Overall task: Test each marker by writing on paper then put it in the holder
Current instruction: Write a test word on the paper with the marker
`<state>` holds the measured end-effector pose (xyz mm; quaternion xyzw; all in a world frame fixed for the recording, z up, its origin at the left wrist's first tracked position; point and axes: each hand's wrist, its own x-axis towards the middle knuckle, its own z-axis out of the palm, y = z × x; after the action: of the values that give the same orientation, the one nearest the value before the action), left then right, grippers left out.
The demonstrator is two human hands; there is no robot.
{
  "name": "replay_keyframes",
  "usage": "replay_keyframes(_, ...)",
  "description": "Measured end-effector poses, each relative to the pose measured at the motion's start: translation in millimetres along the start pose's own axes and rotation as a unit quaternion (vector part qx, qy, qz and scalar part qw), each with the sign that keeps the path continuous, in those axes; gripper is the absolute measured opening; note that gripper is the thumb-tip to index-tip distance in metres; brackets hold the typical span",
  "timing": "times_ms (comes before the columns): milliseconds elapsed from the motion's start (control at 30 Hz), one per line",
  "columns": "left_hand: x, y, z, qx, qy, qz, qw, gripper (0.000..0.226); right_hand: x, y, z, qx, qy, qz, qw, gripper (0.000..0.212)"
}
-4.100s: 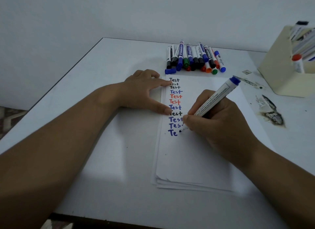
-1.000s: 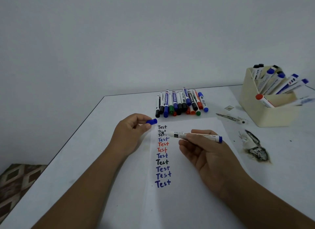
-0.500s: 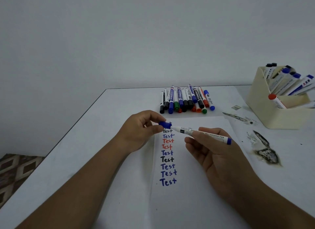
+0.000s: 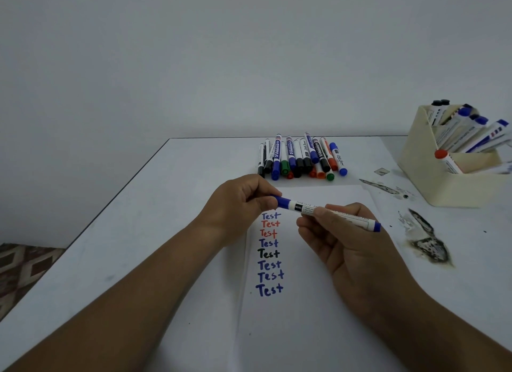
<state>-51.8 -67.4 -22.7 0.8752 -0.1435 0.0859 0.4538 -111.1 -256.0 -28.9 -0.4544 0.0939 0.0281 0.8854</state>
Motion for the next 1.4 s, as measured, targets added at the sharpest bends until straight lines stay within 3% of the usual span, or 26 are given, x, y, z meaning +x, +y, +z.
replay_keyframes(267, 0.1, -0.2, 4.4, -0.002, -0.004, 0.001, 1.0, 0.025, -0.8, 1.6, 0.5, -0.004, 0.015, -0.006, 1.0, 0.007)
replay_keyframes(367, 1.6, -0.7, 2.7, 0.037, -0.038, -0.003, 0.999, 0.023, 0.4, 1.9, -0.3, 0.004, 0.015, -0.011, 1.0, 0.016)
replay_keyframes(467, 5.3, -13.7, -3.2, 0.228, -0.129, -0.009, 0.965, 0.085, 0.5, 1.3, -2.1, 0.011, 0.021, -0.019, 1.0, 0.024)
replay_keyframes(533, 6.2, -21.5, -6.6, 0.307, -0.158, -0.019, 0.939, 0.104, 1.2, -0.7, -3.8, 0.006, 0.033, -0.025, 0.999, 0.024)
replay_keyframes(700, 8.1, -32.8, -6.6, 0.331, -0.175, -0.008, 0.927, 0.089, 6.6, -11.5, -6.9, -0.058, 0.056, -0.065, 0.995, 0.021)
replay_keyframes(867, 13.5, -41.3, -0.9, 0.334, -0.154, -0.009, 0.93, 0.07, 3.4, -21.9, -6.8, -0.15, 0.051, -0.141, 0.977, 0.064)
replay_keyframes(967, 14.7, -44.5, 0.6, 0.334, -0.148, -0.008, 0.931, 0.068, 4.4, -34.8, -1.9, -0.237, 0.033, -0.195, 0.951, 0.074)
replay_keyframes(1167, 13.2, -48.0, -0.1, 0.319, -0.137, 0.003, 0.938, 0.063, 30.4, -106.3, -0.4, -0.355, 0.024, -0.301, 0.885, 0.049)
replay_keyframes(1300, 15.6, -51.1, 2.3, 0.32, -0.125, 0.009, 0.939, 0.067, 50.8, -171.4, -9.7, -0.463, 0.077, -0.395, 0.79, 0.041)
replay_keyframes(1400, 16.5, -52.2, 3.6, 0.322, -0.126, 0.006, 0.938, 0.065, 65.2, -210.6, -19.7, -0.53, 0.121, -0.418, 0.728, 0.04)
